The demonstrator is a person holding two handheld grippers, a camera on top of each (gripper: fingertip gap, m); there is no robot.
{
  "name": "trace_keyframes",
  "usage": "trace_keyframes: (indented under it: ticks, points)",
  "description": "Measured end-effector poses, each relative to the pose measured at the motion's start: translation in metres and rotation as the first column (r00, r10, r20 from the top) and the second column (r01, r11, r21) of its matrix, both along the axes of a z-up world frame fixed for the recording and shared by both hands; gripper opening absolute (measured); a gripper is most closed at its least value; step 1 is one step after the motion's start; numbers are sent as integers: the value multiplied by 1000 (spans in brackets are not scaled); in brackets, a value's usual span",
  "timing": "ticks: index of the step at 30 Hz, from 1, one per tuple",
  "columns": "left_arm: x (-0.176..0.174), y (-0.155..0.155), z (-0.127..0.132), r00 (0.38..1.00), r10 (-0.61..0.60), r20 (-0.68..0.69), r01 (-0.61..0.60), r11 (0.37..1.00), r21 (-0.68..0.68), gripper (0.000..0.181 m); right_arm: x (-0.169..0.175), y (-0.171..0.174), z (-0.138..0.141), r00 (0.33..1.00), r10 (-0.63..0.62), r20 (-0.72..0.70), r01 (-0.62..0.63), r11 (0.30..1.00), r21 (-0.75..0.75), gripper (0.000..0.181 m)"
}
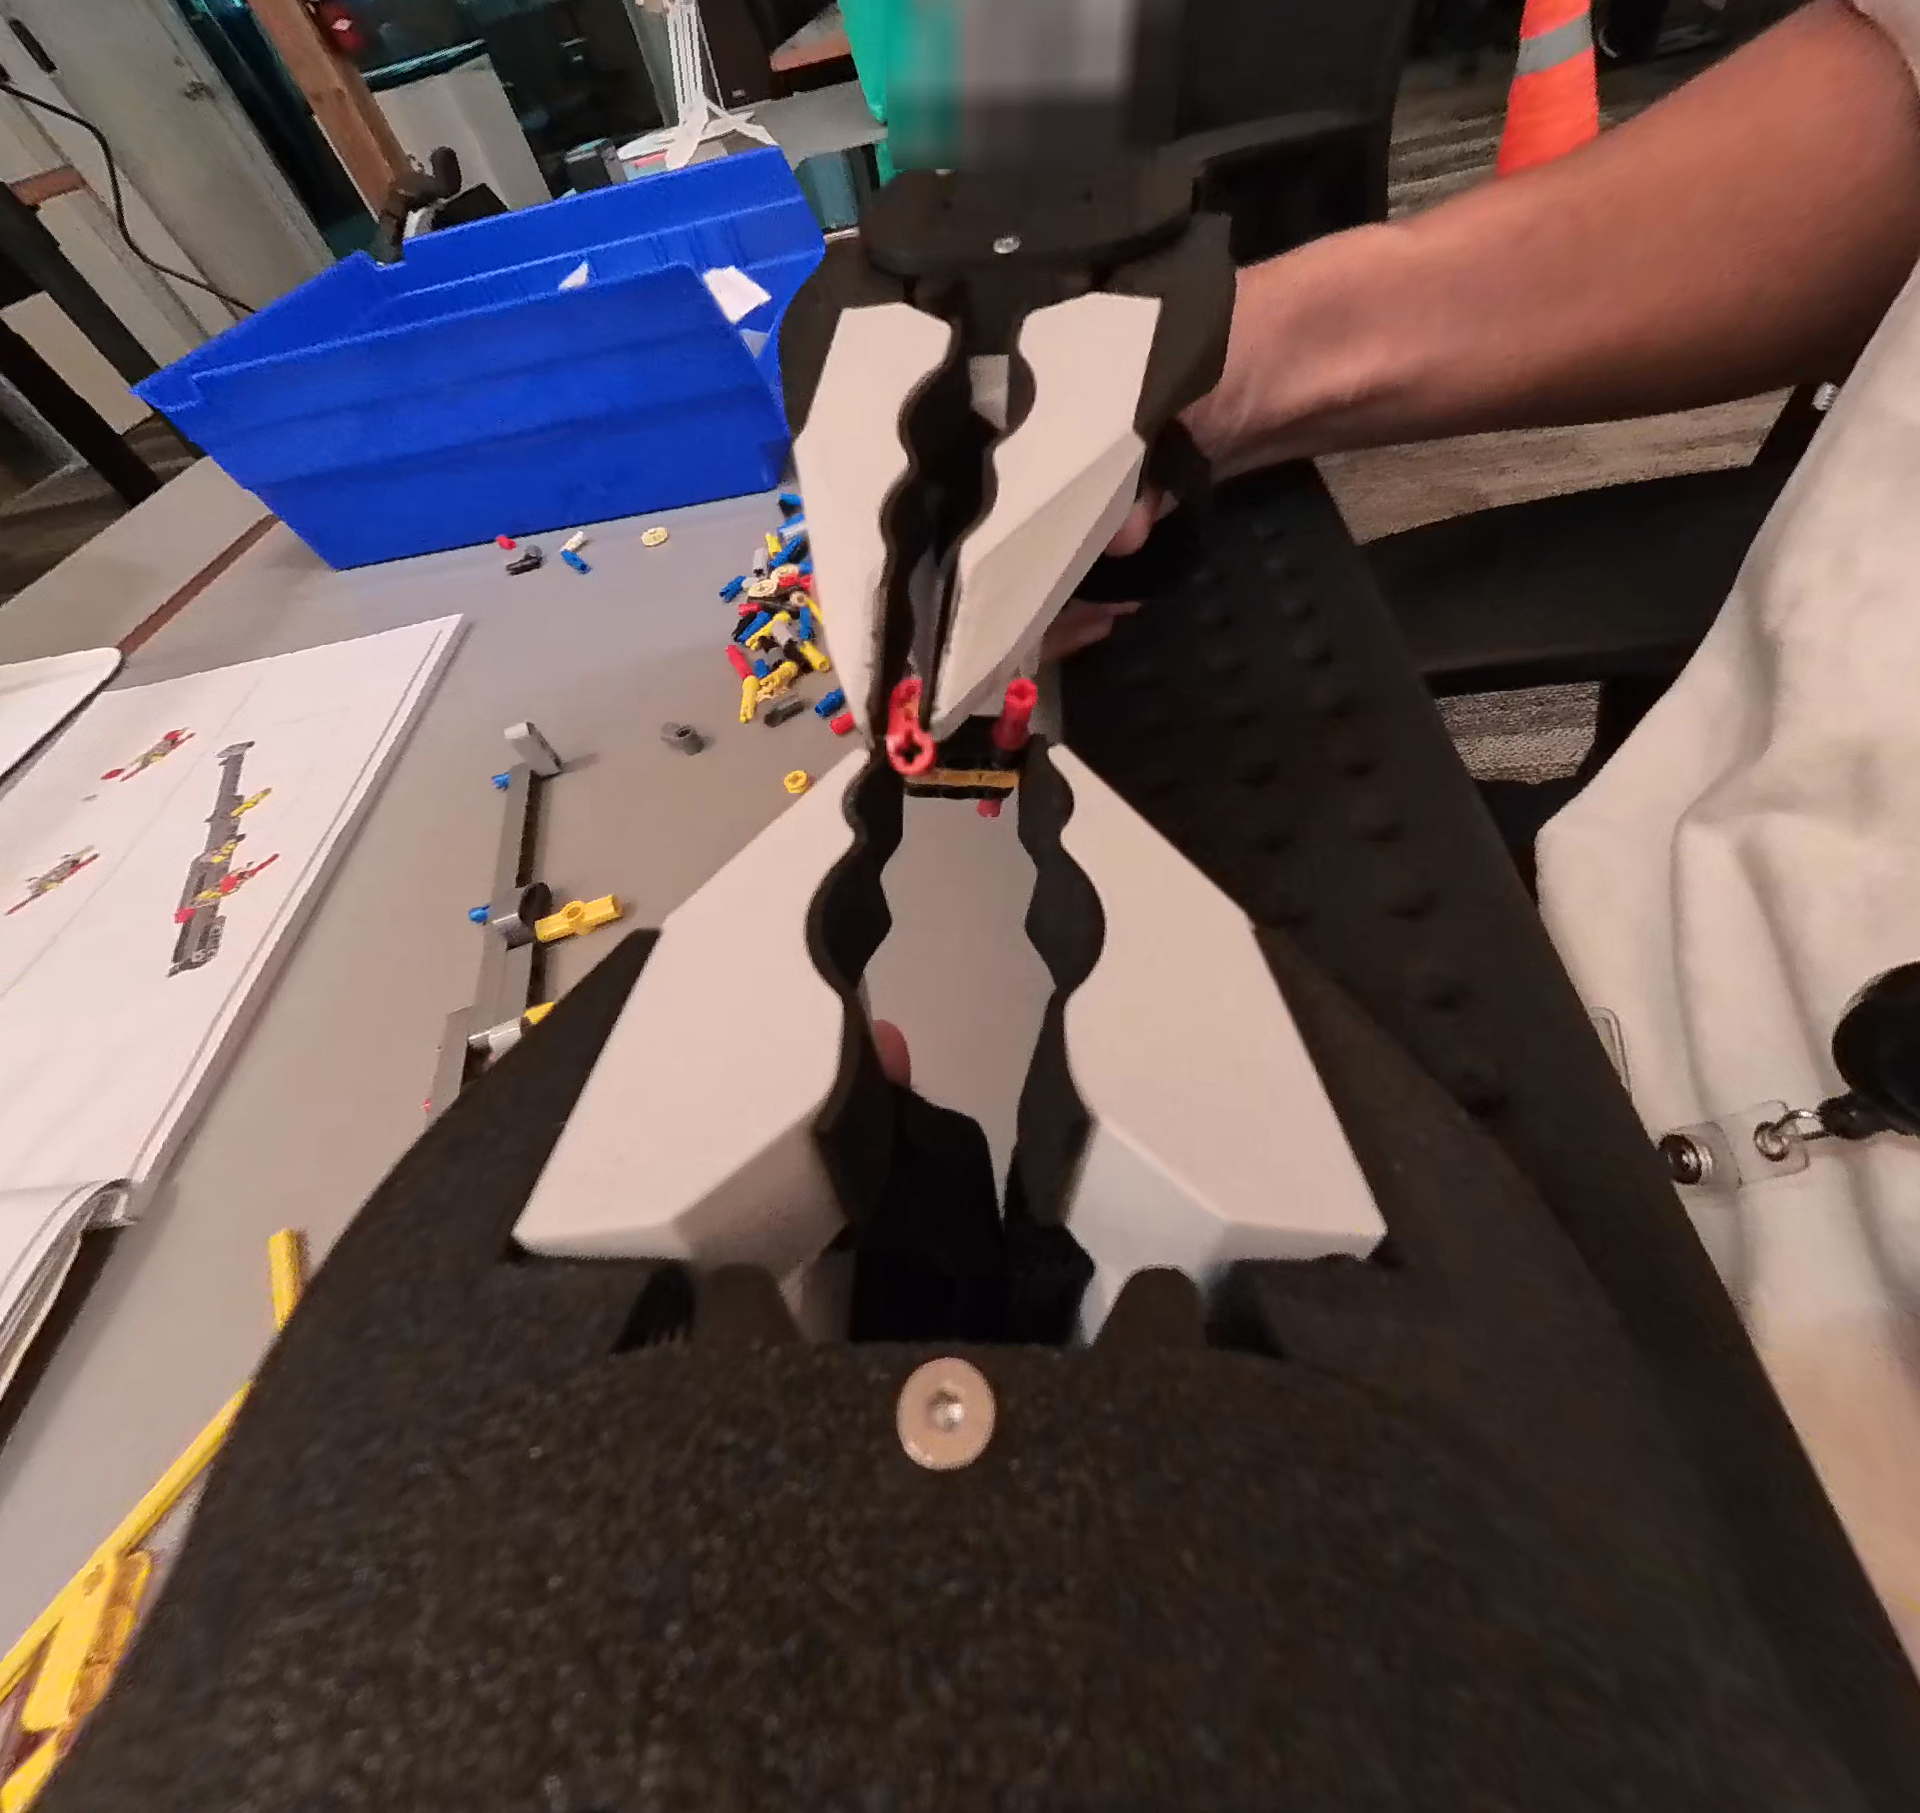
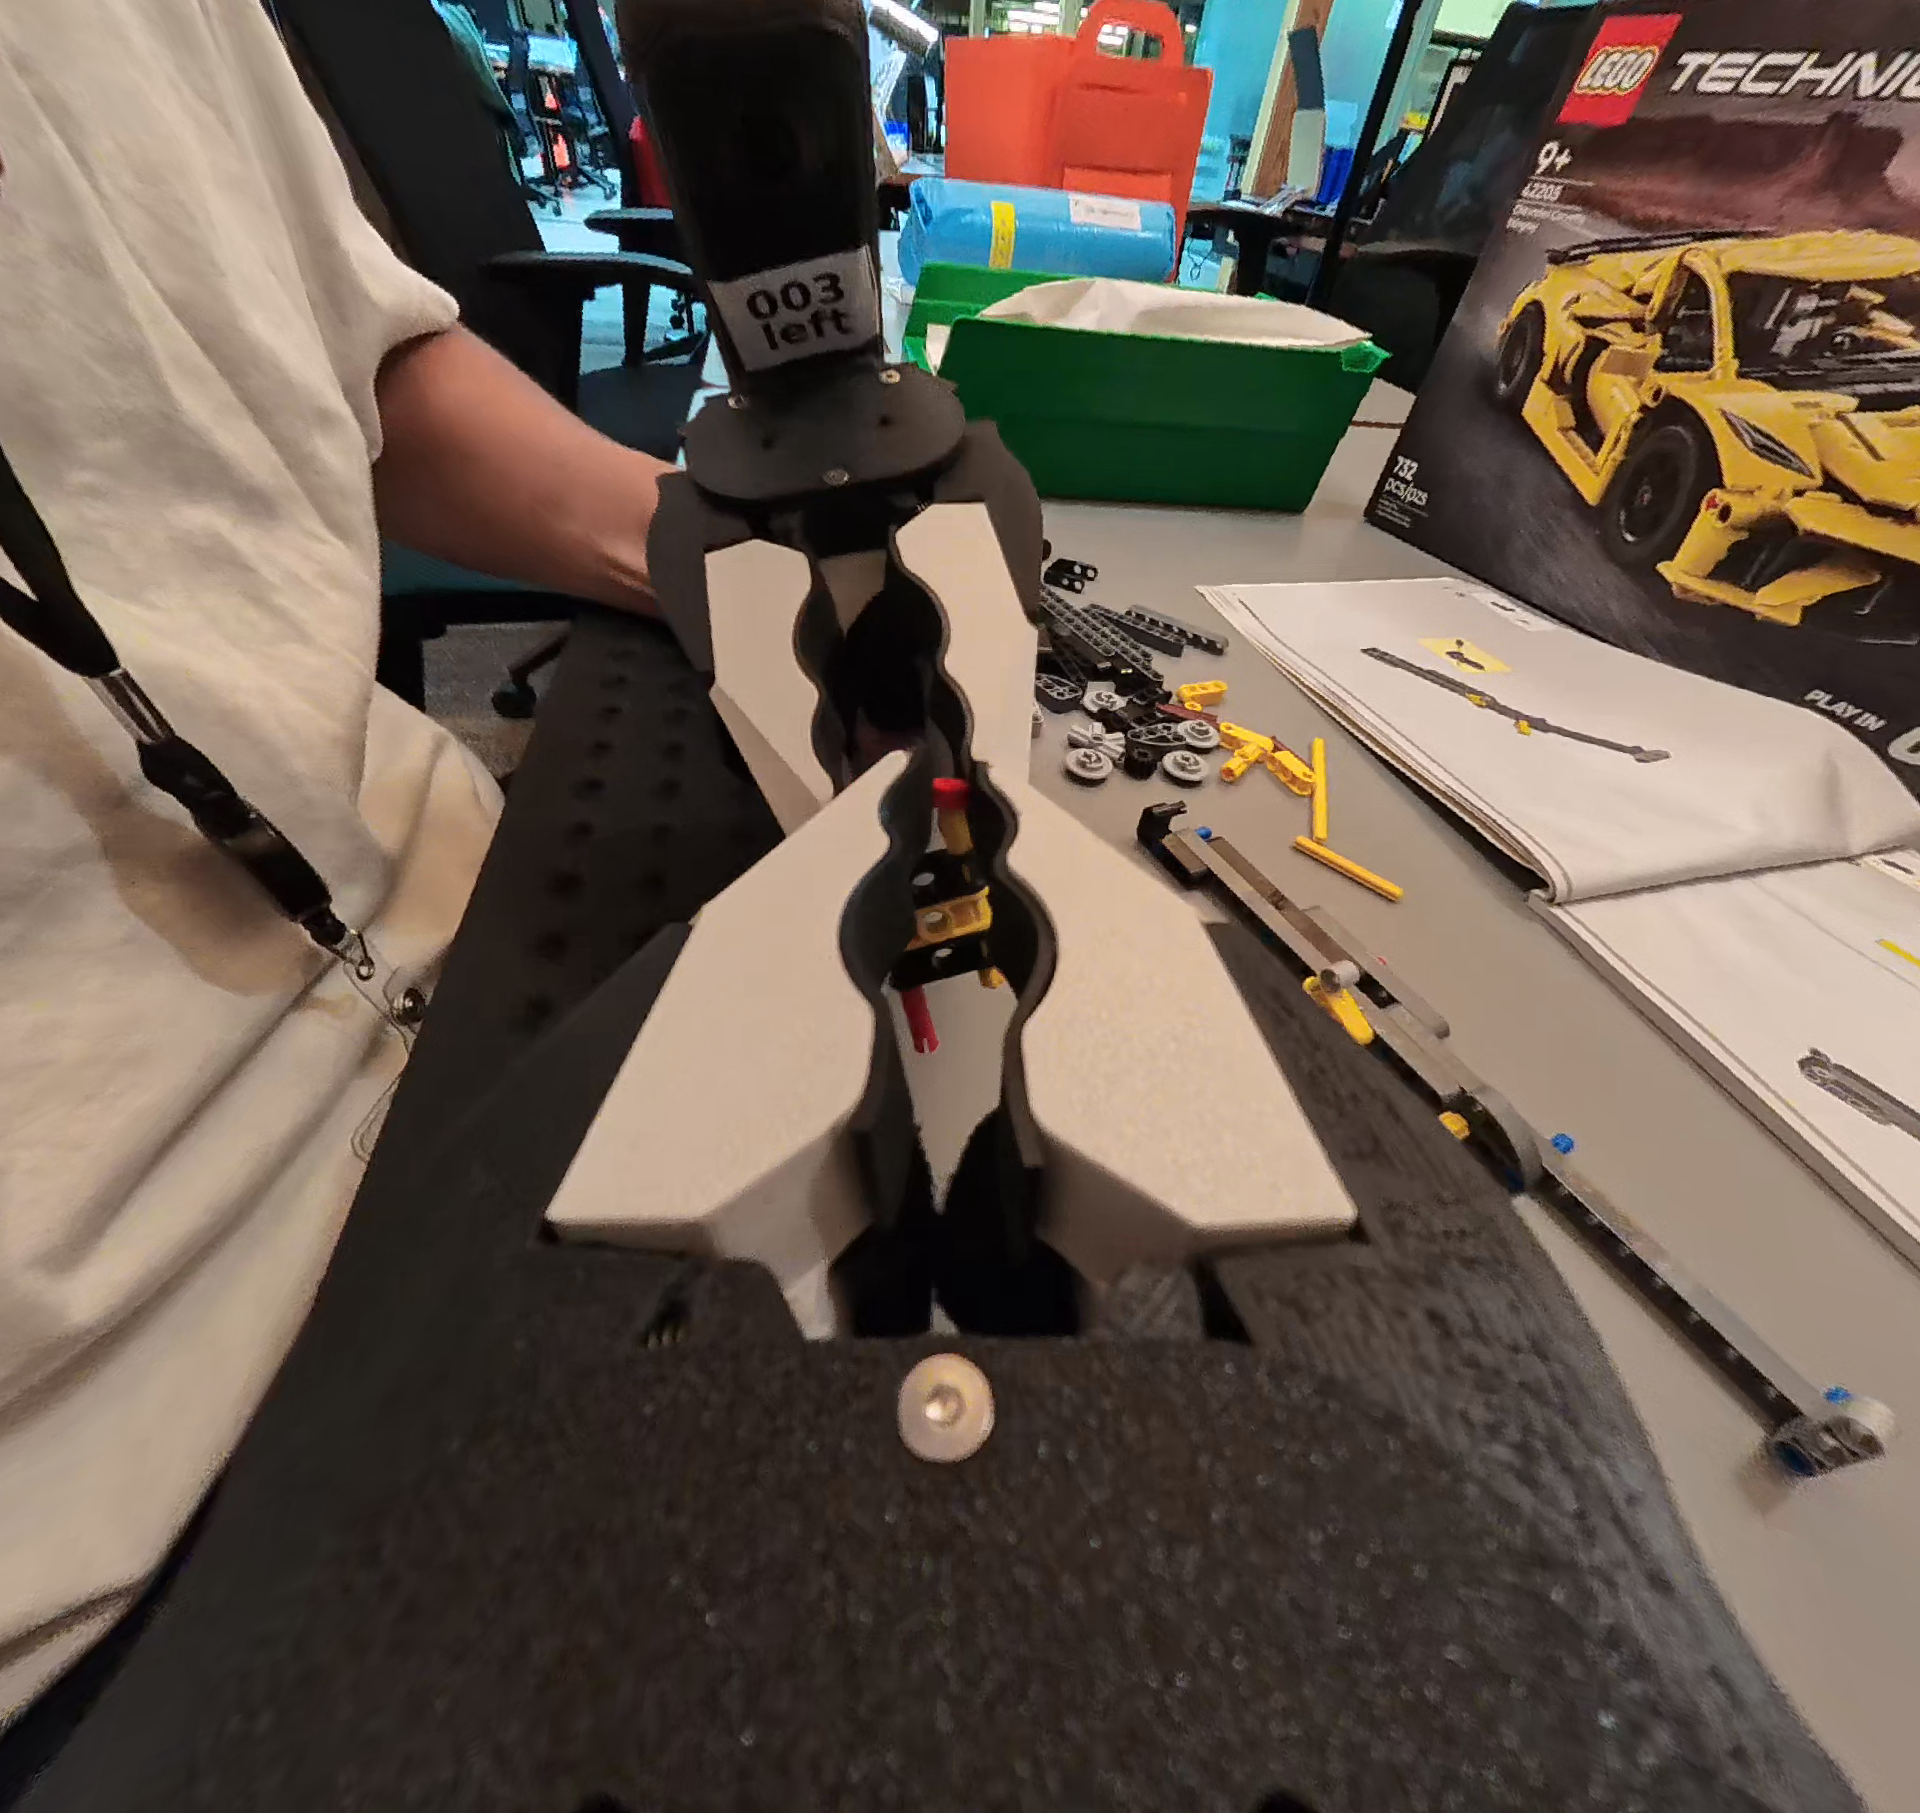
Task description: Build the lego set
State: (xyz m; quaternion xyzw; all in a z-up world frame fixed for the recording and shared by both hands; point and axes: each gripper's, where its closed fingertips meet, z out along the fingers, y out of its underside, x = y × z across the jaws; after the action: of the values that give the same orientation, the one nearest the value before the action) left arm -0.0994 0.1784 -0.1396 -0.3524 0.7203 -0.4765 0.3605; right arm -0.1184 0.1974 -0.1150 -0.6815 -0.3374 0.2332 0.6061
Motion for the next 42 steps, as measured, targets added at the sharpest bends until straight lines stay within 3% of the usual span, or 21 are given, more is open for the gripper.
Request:
trace_keyframes:
  ticks: [12,19,27,42]
  points:
    - [-7,-7,8,997,-76,-18,73,990,-117,21,-4,-7,6,990,97,-102,-100,995,-26,6]
    - [-6,-8,-2,997,-61,-42,60,998,-32,20,-3,-9,-5,994,102,-43,-105,993,-57,6]
    - [-8,-10,-1,994,-86,-62,81,994,-77,21,-3,-9,-5,993,109,-50,-112,992,-61,6]
    - [-7,-10,-6,995,-69,-69,67,997,-24,20,-3,-10,-10,995,97,11,-96,994,-57,6]
